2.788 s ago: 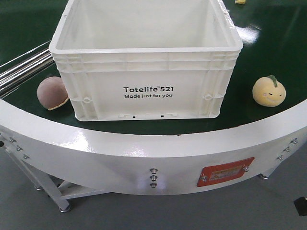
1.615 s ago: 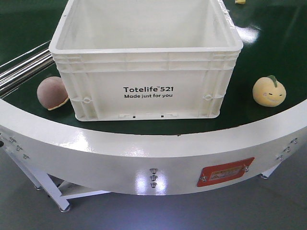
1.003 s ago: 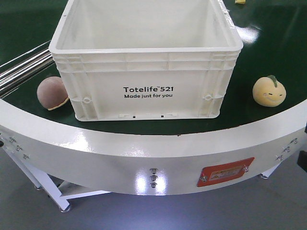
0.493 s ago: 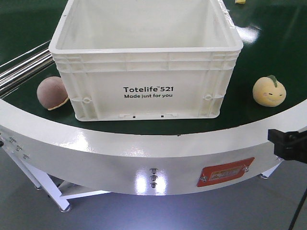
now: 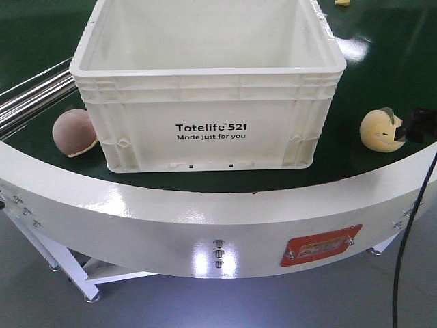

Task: Place moving items into box and shelve
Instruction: 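Reach the right gripper down and grasp the yellow peach plush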

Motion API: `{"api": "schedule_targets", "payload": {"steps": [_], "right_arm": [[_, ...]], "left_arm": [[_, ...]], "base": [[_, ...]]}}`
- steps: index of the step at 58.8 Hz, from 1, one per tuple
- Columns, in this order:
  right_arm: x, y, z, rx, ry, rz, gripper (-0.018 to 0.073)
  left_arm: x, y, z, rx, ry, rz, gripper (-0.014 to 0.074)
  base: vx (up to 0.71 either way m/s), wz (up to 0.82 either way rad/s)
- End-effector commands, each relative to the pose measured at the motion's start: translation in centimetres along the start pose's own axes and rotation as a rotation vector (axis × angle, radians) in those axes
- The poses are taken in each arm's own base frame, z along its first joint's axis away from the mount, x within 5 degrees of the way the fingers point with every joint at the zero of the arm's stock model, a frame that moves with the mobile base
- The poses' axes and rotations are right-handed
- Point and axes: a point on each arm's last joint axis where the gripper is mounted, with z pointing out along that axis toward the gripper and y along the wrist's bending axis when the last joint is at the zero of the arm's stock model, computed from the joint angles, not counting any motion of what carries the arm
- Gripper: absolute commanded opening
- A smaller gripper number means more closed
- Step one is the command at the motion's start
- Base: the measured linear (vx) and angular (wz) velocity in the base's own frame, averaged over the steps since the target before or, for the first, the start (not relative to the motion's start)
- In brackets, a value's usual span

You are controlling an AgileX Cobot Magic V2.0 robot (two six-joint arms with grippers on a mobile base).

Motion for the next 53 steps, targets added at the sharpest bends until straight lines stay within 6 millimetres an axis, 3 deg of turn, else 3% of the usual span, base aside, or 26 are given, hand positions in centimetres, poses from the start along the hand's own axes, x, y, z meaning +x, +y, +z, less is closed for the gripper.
{"api": "schedule_targets", "payload": {"steps": [1,22,37,46,53], "right_arm": [[-3.0,-0.2,0.2,-0.033,-0.085,-0.073,0.0691],[-8.2,-1.0,8.3,-0.004,-0.079,-0.187,0.0670],[-8.0,-1.3,13.1,-0.014,-0.021,-0.172,0.0607],[-7.7,-1.3,13.6,-0.021,0.017,-0.167,0.0440],[-8.9,-1.0,11.9,-0.024,-0.020,-0.173,0.0321]], "left_arm": [[-1.5,-0.1,-0.4,0.013,-0.093,-0.008,0.0504],[-1.5,-0.1,-0.4,0.013,-0.093,-0.008,0.0504],[-1.5,-0.1,-0.4,0.013,-0.093,-0.008,0.0504],[-1.5,-0.1,-0.4,0.013,-0.093,-0.008,0.0504],[-1.5,-0.1,-0.4,0.013,-0.093,-0.008,0.0504]], "base": [[0.00,0.00],[0.00,0.00],[0.00,0.00],[0.00,0.00],[0.00,0.00]]}}
